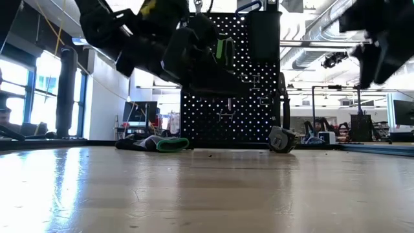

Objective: Hang tools onto peg board
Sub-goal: Put the silver socket into the black bin on the pegboard

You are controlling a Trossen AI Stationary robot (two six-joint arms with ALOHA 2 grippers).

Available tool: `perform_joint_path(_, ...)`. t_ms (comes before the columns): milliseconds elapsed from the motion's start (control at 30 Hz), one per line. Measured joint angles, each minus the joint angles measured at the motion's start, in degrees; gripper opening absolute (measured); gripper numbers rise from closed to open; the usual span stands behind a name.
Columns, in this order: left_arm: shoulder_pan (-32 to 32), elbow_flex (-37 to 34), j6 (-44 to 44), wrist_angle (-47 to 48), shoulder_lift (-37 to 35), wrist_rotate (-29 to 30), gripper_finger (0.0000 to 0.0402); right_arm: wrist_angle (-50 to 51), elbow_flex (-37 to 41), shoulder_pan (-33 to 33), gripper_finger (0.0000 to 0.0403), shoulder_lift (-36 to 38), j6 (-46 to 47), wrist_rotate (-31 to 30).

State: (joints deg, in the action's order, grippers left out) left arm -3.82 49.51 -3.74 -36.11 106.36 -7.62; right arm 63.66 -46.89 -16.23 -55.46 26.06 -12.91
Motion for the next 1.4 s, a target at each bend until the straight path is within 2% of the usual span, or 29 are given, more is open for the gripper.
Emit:
perform_joint_path(100,-0.06,0.68,0.54,-0.10,1.25,-1.09,0.0136,-0.44,5.64,0.16,0.0231,2.84,2.49,-0.05)
perform_joint_path(200,-0.11,0.71,0.52,-0.26,1.68,-1.24,0.0136,1.88,9.38,0.26,0.0231,6.16,5.77,2.51)
perform_joint_path(367,0.42,0.99,0.10,-0.36,1.67,-1.27,0.0136,4.28,7.39,3.10,0.0231,5.93,8.03,4.45)
perform_joint_path(567,0.81,2.59,0.11,-1.10,1.65,-1.22,0.0136,5.34,7.28,9.44,0.0227,-2.09,-0.42,9.96)
perform_joint_path(733,0.65,3.02,0.18,-0.96,1.65,-1.23,0.0136,7.36,7.26,14.38,0.0217,-10.69,-8.18,10.38)
perform_joint_path(1400,0.59,3.02,0.52,0.25,1.65,-1.25,0.0136,7.74,7.26,25.56,0.0216,-33.81,-10.17,11.53)
